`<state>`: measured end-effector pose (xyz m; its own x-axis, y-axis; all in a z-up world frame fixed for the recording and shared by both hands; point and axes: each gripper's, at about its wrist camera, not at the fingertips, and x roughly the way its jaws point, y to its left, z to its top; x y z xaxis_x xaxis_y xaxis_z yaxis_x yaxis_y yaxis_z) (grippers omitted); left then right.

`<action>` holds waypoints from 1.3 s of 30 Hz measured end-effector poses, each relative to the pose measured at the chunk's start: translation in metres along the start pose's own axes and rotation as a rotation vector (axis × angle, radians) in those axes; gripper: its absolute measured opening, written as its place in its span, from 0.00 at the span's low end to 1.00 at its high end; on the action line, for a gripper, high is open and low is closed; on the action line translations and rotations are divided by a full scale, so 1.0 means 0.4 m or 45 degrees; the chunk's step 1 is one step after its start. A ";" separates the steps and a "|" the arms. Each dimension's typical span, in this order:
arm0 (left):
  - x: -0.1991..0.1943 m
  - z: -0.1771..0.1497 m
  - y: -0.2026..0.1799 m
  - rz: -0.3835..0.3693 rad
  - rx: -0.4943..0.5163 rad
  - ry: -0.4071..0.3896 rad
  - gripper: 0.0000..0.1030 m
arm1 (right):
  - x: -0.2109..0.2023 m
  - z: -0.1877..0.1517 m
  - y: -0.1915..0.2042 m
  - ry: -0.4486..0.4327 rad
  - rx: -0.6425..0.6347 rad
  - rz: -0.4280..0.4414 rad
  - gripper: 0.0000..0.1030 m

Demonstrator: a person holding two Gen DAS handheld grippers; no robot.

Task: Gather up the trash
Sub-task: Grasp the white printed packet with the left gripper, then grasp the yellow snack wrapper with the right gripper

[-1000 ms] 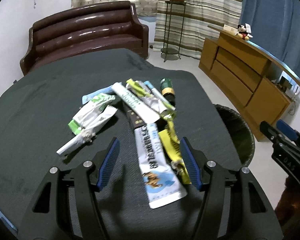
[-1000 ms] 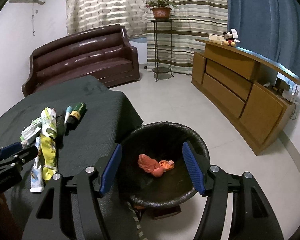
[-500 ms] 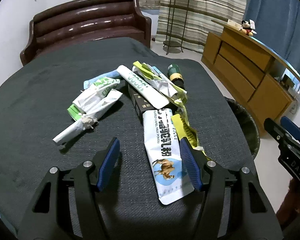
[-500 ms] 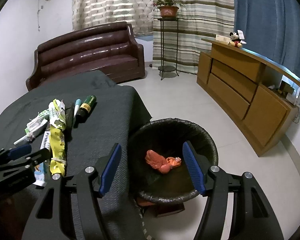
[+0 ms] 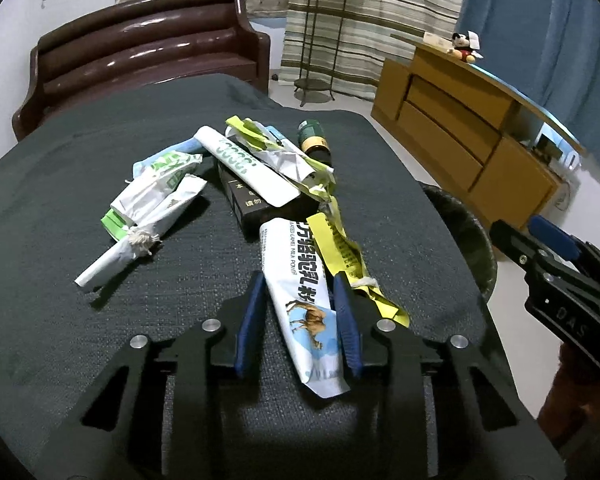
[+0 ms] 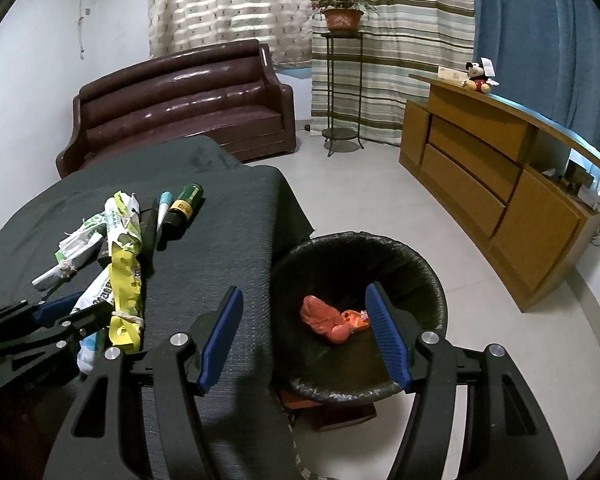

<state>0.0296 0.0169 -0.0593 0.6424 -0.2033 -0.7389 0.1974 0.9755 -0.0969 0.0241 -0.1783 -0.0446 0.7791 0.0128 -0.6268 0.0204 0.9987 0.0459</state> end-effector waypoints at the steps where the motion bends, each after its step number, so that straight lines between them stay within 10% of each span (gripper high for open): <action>1: -0.003 -0.002 0.001 -0.005 0.003 -0.001 0.30 | 0.000 0.000 0.002 0.000 0.000 0.002 0.61; 30: -0.083 0.002 0.170 0.144 -0.073 -0.097 0.26 | 0.047 -0.005 0.257 0.128 -0.169 0.184 0.61; 39: -0.079 -0.004 0.194 0.139 -0.099 -0.095 0.26 | 0.070 -0.026 0.289 0.219 -0.222 0.196 0.29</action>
<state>0.0234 0.0990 -0.0443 0.7105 -0.0984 -0.6968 0.0670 0.9951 -0.0723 0.0418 -0.0619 -0.0649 0.6464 0.1581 -0.7464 -0.2094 0.9775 0.0257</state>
